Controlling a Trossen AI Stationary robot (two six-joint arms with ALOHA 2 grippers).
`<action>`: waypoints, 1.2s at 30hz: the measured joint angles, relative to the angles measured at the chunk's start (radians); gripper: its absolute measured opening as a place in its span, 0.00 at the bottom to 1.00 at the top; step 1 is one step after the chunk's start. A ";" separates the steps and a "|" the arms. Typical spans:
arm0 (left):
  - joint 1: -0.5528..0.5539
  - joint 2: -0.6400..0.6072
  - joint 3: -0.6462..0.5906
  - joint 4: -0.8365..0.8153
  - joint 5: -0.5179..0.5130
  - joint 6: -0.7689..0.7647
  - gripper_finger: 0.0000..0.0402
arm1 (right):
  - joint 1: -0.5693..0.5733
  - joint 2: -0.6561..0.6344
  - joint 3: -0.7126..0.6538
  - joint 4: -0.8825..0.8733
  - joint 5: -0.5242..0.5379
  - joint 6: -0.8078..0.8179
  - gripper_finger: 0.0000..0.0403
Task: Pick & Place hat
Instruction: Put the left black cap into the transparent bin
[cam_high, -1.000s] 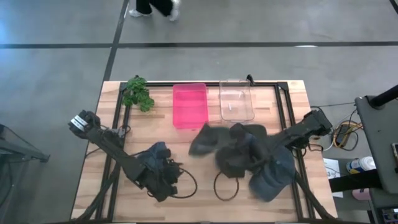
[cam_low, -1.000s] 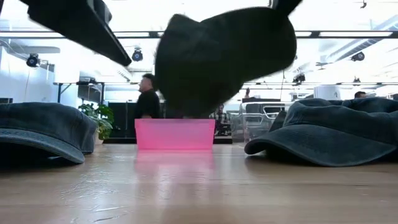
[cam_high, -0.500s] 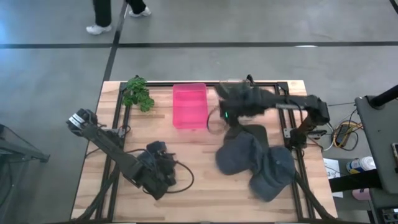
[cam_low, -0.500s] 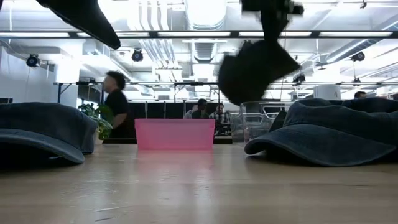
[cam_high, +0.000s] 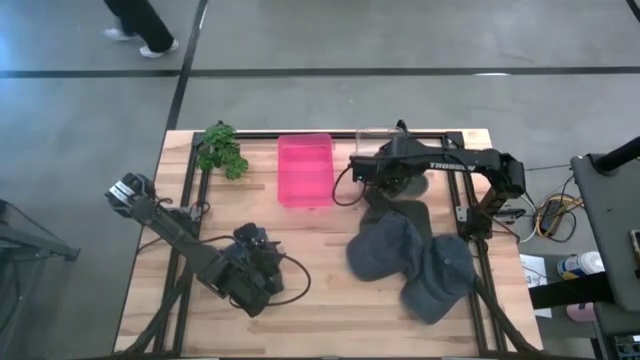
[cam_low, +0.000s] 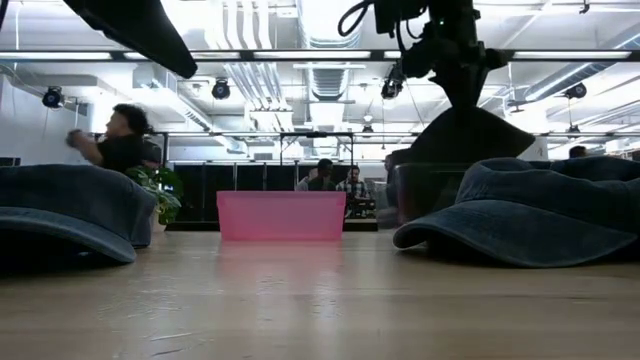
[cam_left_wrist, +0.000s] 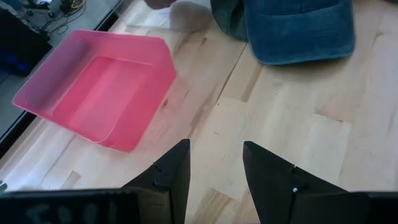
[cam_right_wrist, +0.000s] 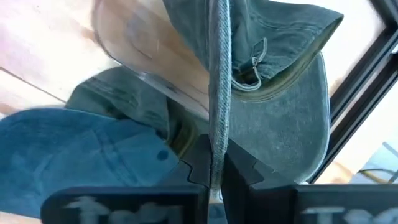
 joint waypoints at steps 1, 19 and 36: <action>0.000 0.000 0.000 -0.001 0.000 0.001 0.35 | 0.001 0.000 -0.001 0.001 -0.003 0.009 0.03; 0.002 -0.002 0.000 -0.006 0.025 0.000 0.35 | -0.005 0.147 0.054 0.061 -0.107 -0.015 0.28; -0.013 -0.002 -0.002 -0.111 0.079 -0.028 0.35 | 0.141 0.080 0.158 -0.004 0.016 -0.459 0.55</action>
